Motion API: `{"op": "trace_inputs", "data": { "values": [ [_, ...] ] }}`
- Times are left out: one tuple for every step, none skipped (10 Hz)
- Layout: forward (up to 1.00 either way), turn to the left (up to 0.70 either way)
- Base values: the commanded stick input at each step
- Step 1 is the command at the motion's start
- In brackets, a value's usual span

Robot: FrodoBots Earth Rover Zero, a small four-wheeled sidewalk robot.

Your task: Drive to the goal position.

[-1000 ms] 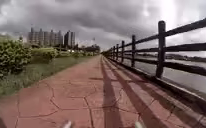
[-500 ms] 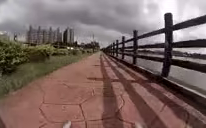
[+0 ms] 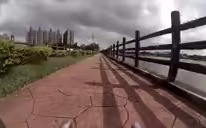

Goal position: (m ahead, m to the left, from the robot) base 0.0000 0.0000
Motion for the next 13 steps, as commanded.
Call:
{"op": "trace_inputs", "data": {
  "values": [
    [0.5,0.0],
    [0.5,0.0],
    [0.5,0.0],
    [0.5,0.0],
    [0.5,0.0],
    [0.5,0.0],
    [0.5,0.0],
    [0.5,0.02],
    [0.5,0.07],
    [0.5,0.04],
    [0.5,0.0],
    [0.5,0.0],
    [0.5,0.0]
  ]
}}
